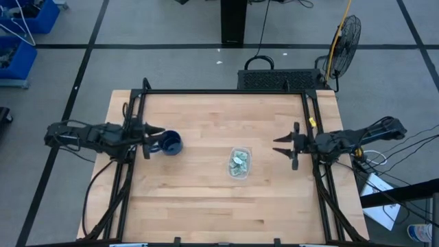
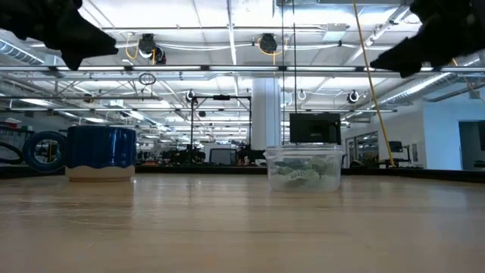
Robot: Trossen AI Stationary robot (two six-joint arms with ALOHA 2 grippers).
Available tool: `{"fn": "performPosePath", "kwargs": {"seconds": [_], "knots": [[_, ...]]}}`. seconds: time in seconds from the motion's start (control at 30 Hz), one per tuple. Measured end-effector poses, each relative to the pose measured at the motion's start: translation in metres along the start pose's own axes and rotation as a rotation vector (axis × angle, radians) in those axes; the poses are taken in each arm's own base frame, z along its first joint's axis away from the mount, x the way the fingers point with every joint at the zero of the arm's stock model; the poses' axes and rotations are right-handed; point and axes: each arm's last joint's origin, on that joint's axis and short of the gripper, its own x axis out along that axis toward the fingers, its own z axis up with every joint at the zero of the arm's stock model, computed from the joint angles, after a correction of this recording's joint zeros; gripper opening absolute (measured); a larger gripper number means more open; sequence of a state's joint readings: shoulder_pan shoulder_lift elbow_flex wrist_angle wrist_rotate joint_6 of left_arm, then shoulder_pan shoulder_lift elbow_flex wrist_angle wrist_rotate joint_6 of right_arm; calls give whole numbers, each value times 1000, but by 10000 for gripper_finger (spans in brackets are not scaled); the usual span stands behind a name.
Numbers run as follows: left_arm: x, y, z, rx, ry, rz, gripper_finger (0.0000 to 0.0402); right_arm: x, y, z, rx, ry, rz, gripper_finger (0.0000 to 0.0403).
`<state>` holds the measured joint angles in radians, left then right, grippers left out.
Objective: Pick and place Stevia / Truvia into bins
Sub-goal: Return to Home Position
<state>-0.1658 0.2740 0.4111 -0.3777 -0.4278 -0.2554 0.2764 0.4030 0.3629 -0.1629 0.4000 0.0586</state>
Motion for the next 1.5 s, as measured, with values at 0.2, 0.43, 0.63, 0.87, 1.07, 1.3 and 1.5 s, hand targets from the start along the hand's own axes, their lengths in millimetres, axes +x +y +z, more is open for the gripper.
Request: {"fn": "performPosePath", "kwargs": {"seconds": [0.2, 0.43, 0.63, 0.87, 1.07, 1.3, 1.5], "knots": [[2, 2, -22, 22, -153, -103, 115, 2, 0, -37, -3, -105, 37, 141], [14, 3, -51, 6, -181, -163, 115, -1, -4, -51, 5, -172, 29, 141], [23, 4, -71, -9, -209, -160, 115, -4, -5, -51, 35, -237, 34, 141], [24, 4, -72, -9, -223, -163, 115, -5, -5, -50, 39, -254, 34, 141], [25, 5, -77, 38, -171, -153, 115, -4, -5, -52, 9, -235, 31, 141], [26, 5, -77, 30, -163, -151, 115, -4, -5, -52, -20, -234, 27, 141], [25, 4, -77, 18, -172, -151, 115, -5, -5, -51, -28, -250, 22, 141]]}}
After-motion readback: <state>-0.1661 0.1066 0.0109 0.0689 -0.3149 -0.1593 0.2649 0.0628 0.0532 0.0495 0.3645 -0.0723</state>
